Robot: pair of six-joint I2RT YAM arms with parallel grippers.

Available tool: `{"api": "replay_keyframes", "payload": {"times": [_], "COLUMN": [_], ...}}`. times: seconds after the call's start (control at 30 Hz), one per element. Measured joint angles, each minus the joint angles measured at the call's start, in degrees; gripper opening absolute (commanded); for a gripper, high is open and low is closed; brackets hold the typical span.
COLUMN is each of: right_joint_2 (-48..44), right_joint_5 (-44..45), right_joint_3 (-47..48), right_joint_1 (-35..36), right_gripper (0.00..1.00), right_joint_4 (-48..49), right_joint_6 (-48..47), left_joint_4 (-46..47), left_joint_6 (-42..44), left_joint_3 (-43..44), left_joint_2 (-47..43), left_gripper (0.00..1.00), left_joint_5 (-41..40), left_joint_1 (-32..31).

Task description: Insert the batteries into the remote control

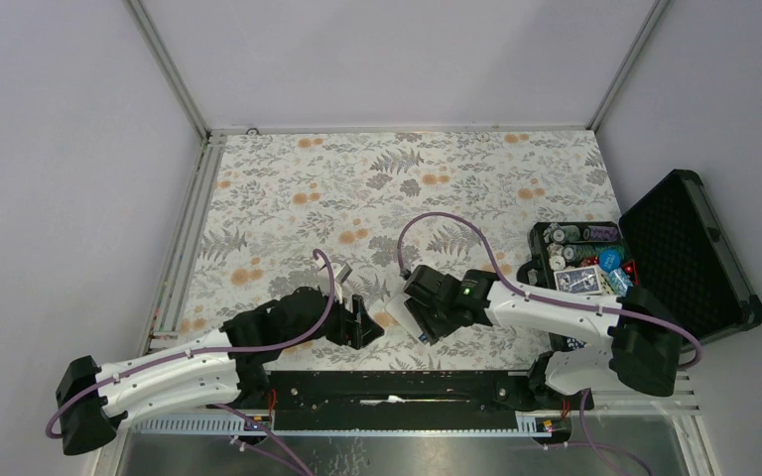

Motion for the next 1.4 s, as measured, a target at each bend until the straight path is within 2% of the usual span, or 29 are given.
{"api": "replay_keyframes", "payload": {"times": [0.57, 1.4], "right_joint_2": [8.68, 11.72], "right_joint_5": [-0.72, -0.31], "right_joint_3": [2.47, 3.65], "right_joint_1": [1.7, 2.14], "right_gripper": [0.17, 0.17], "right_joint_4": [0.13, 1.55], "right_joint_6": [-1.64, -2.21], "left_joint_4": [-1.46, -1.42], "left_joint_6": [0.17, 0.24], "left_joint_3": [0.0, -0.02], "left_joint_2": [-0.33, -0.96], "left_gripper": [0.73, 0.73], "left_joint_5": [-0.26, -0.26], "left_joint_1": [0.0, 0.0]}}
